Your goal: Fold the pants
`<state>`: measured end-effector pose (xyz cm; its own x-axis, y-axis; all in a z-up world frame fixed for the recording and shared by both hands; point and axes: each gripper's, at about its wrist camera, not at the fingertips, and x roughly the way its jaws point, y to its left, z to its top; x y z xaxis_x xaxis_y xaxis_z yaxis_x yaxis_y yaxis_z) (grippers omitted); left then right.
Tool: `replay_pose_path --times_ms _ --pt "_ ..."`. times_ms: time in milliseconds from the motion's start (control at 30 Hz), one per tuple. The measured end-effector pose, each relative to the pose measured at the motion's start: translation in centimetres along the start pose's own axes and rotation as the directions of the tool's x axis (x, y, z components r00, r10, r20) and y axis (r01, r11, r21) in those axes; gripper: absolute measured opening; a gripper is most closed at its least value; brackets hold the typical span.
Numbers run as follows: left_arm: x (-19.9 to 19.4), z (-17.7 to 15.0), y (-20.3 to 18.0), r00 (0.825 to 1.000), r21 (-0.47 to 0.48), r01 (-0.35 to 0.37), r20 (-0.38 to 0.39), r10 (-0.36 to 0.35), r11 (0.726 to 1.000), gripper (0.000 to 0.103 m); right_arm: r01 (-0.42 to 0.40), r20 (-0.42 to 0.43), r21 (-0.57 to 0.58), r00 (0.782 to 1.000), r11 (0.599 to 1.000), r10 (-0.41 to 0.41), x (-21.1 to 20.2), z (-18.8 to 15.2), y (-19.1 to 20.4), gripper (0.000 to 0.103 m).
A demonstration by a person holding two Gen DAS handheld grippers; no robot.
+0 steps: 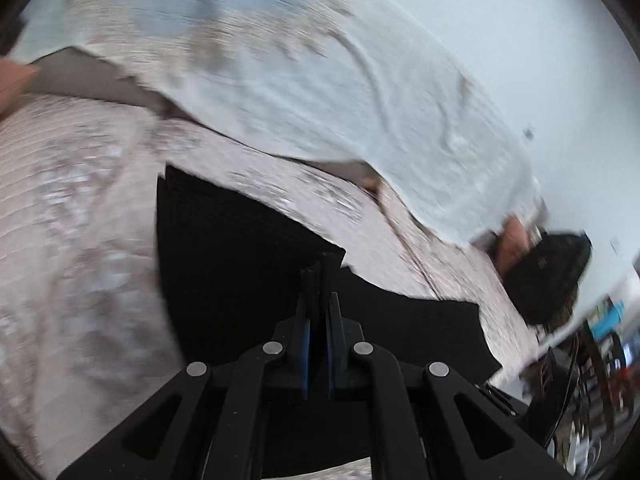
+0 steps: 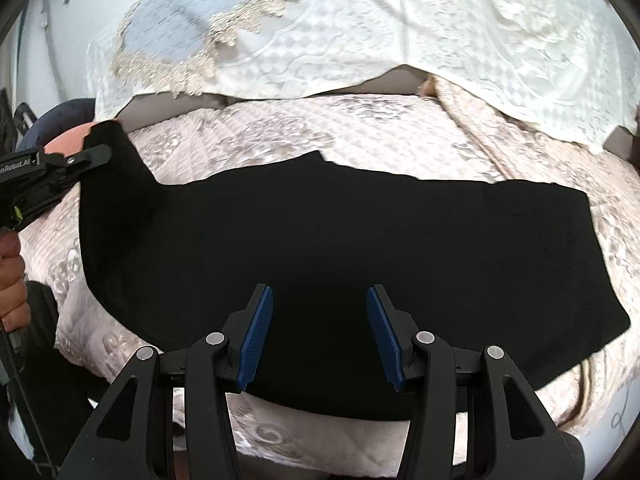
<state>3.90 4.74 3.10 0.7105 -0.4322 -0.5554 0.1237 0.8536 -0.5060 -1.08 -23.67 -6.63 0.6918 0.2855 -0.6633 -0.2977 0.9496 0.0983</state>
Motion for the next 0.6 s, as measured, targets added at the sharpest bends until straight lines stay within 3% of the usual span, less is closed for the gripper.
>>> replay_pose_path --times_ms 100,233,367,433,600 --pt "2.3 -0.9 -2.7 0.996 0.051 0.068 -0.063 -0.065 0.996 0.007 0.013 0.005 0.023 1.000 1.000 -0.013 -0.4 -0.3 -1.1 0.050" --pt "5.3 -3.6 -5.6 0.976 0.111 0.152 -0.171 -0.132 0.982 0.007 0.042 0.001 0.061 0.999 0.997 -0.042 -0.8 -0.8 -3.0 0.050" --pt "8.0 -6.9 -6.8 0.949 0.131 0.174 -0.285 -0.131 0.976 0.007 0.062 -0.005 0.098 0.998 0.993 -0.062 -1.1 -1.4 -4.5 0.050" --pt "8.0 -7.9 -6.7 0.941 0.125 0.185 -0.309 -0.139 0.975 0.007 0.068 -0.007 0.117 0.998 0.991 -0.067 -1.3 -1.6 -5.2 0.050" --pt "7.6 -7.9 -7.0 0.938 0.125 0.208 -0.308 -0.161 0.970 0.007 0.058 -0.008 0.150 0.998 0.987 -0.057 -1.4 -1.8 -6.1 0.050"
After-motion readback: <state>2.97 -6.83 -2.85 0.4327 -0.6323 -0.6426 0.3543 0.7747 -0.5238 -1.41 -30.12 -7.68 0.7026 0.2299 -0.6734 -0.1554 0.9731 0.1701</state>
